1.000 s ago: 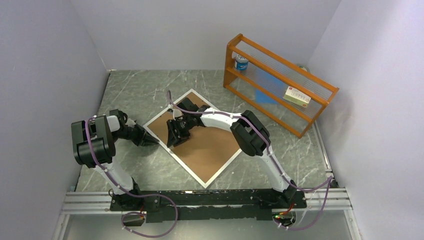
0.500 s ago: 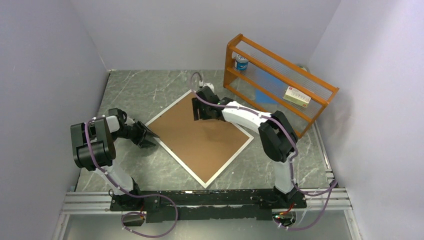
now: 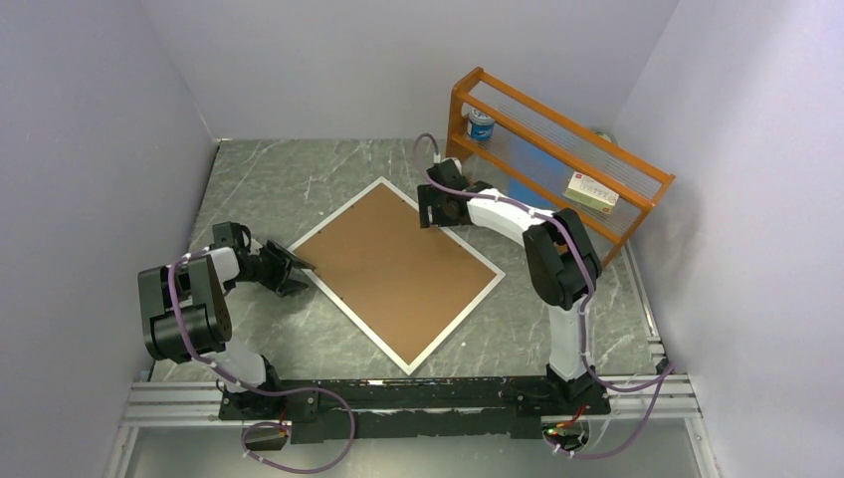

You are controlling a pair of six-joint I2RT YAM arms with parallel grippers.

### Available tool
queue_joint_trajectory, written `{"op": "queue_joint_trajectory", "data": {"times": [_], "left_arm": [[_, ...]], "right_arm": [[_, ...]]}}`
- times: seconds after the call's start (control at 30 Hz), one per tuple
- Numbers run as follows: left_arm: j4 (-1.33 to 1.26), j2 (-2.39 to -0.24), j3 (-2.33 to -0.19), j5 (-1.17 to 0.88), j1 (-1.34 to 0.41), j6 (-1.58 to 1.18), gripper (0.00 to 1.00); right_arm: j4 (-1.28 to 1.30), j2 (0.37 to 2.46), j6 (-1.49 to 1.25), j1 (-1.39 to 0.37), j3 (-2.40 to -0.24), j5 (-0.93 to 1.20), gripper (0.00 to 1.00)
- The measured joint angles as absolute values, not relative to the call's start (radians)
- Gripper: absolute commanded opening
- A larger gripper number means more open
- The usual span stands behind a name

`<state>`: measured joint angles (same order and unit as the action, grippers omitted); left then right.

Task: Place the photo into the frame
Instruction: Adjust the photo frame at the center of the board.

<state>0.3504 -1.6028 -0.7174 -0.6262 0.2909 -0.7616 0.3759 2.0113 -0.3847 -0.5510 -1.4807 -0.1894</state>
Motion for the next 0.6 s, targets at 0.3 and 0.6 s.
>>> {"op": "queue_joint_trajectory", "data": {"times": [0.3,0.6], "left_arm": [[0.227,-1.575,-0.667,-0.62,0.289,-0.827,0.56],[0.141,-1.625,-0.672,-0.673,0.291,-0.854,0.52]], "right_arm": [[0.403,2.07,-0.35,-0.55,-1.476,-0.104,0.81],[0.41,2.074,-0.338,-0.529,-1.477,-0.043,0.78]]}}
